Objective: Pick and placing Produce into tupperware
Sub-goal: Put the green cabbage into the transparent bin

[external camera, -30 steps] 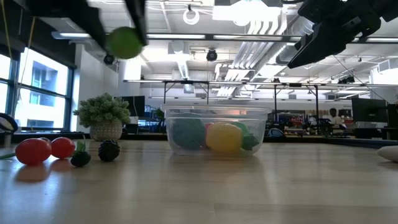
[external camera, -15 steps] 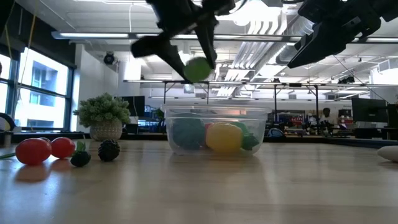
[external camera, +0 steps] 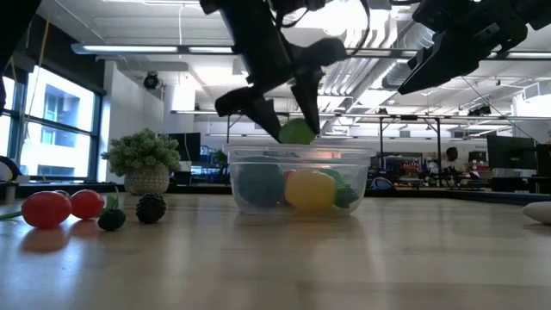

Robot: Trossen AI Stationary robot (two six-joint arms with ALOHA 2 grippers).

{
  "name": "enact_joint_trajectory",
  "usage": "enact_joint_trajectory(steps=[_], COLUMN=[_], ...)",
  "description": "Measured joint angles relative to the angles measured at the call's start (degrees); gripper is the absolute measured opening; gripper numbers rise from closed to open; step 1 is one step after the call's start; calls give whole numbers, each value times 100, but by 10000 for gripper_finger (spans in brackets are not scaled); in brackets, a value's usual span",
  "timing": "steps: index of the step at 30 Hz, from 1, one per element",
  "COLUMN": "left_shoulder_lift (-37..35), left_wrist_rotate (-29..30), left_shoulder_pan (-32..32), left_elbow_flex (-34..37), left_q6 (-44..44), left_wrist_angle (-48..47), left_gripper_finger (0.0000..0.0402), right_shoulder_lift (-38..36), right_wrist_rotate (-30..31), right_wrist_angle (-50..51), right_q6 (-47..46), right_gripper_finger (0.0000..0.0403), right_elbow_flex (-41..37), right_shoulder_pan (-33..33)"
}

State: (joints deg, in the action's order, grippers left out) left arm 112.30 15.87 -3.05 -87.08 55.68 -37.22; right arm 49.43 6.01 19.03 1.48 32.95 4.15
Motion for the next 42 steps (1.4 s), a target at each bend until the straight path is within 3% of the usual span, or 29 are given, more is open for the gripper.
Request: enact_joint_trajectory(steps=[18, 36, 42], left_shoulder_lift=[166, 413, 415], left_wrist_rotate=[23, 18, 18], left_shoulder_pan=[4, 7, 7], left_elbow_flex=[1, 3, 3], left_q6=[-1275, -1686, -1716], left_wrist_angle=[111, 162, 75], left_gripper_finger=[230, 230, 263], right_shoulder_lift=[1, 2, 2], right_wrist_rotate=[1, 1, 1], right_wrist_angle=[3, 1, 1], right_q6=[0, 0, 0], right_gripper_finger=[67, 67, 67], right_elbow_flex=[0, 0, 0], right_shoulder_pan=[1, 1, 1])
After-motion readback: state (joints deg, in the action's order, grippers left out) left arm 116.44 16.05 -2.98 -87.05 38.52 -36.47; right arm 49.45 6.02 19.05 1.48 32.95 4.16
